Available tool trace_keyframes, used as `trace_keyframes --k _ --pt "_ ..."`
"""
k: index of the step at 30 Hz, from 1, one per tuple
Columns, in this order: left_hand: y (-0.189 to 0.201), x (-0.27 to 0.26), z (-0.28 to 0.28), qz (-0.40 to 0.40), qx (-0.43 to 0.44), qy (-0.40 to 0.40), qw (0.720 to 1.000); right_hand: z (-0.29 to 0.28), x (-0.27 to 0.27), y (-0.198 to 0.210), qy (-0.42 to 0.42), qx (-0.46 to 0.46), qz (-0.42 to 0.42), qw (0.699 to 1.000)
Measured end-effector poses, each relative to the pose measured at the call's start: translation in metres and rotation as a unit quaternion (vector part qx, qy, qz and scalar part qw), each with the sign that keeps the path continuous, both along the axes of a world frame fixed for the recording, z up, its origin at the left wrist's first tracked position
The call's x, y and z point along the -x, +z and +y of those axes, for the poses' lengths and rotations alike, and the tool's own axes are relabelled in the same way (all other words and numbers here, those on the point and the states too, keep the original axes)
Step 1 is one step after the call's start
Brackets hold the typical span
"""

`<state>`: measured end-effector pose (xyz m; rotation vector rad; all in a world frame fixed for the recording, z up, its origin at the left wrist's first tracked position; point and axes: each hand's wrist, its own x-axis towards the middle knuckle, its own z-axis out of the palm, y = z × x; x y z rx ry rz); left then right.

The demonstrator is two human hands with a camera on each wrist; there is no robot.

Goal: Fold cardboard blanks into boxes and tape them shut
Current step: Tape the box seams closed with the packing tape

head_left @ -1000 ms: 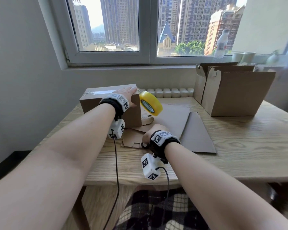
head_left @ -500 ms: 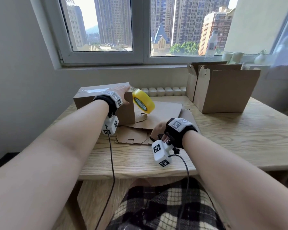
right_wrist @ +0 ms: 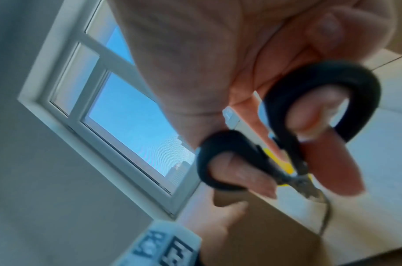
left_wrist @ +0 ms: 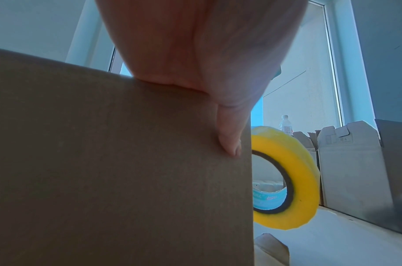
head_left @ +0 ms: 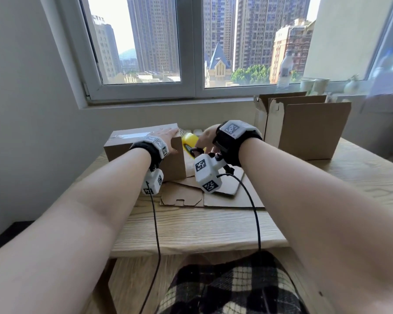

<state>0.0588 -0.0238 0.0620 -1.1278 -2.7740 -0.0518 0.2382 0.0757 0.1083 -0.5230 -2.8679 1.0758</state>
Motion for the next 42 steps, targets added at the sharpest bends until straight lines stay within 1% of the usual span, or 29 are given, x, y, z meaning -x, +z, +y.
trace_keyframes --k 2,4,5,9,10,12,15,18,22,25,27,30,32,35,39,40,42 --pt "0.000 0.000 -0.002 0.004 -0.004 0.000 1.000 0.002 0.000 0.013 -0.042 0.075 0.062 0.994" --pt "0.001 0.000 -0.004 0.002 -0.007 0.001 1.000 0.003 0.004 0.010 -0.122 0.163 0.109 0.973" --pt "0.001 -0.001 -0.004 0.002 -0.005 0.002 1.000 0.002 0.007 0.004 -0.147 0.202 0.120 0.961" --pt "0.003 0.002 -0.002 -0.004 -0.010 -0.002 1.000 -0.007 0.028 -0.035 -0.152 0.351 0.185 0.905" --pt "0.002 0.003 -0.002 -0.005 -0.016 0.000 1.000 -0.007 0.034 -0.046 -0.156 0.366 0.201 0.895" --pt "0.001 0.006 0.000 -0.005 -0.033 0.007 0.999 -0.007 0.047 -0.066 -0.159 0.345 0.232 0.896" --pt "-0.001 0.006 0.003 0.000 -0.058 0.022 0.998 -0.005 0.065 -0.086 -0.184 0.256 0.278 0.907" --pt "-0.003 0.006 0.005 0.010 -0.093 0.034 0.995 0.003 0.076 -0.084 -0.214 0.165 0.305 0.913" --pt "-0.007 0.012 0.008 0.007 -0.155 0.051 0.987 0.023 0.097 -0.076 -0.241 0.121 0.323 0.907" --pt "-0.007 0.016 0.016 0.030 -0.177 0.052 0.982 0.039 0.113 -0.073 -0.239 0.075 0.312 0.916" --pt "-0.006 0.018 0.021 0.044 -0.182 0.038 0.982 0.047 0.122 -0.073 -0.231 0.046 0.305 0.923" --pt "-0.008 0.021 0.027 0.040 -0.155 0.006 0.987 0.056 0.131 -0.074 -0.224 0.027 0.284 0.932" --pt "-0.007 0.021 0.029 0.021 -0.118 0.012 0.993 0.061 0.136 -0.073 -0.225 0.019 0.274 0.935" --pt "-0.003 0.018 0.032 0.025 -0.090 0.024 0.995 0.067 0.143 -0.073 -0.235 -0.003 0.277 0.932" --pt "-0.002 0.013 0.034 0.038 -0.083 0.036 0.995 0.068 0.147 -0.082 -0.178 -0.091 0.225 0.954" --pt "-0.001 0.012 0.035 0.038 -0.081 0.036 0.995 0.069 0.147 -0.085 -0.169 -0.101 0.219 0.956" --pt "0.000 0.011 0.035 0.039 -0.078 0.031 0.996 0.069 0.145 -0.089 -0.162 -0.086 0.226 0.957"
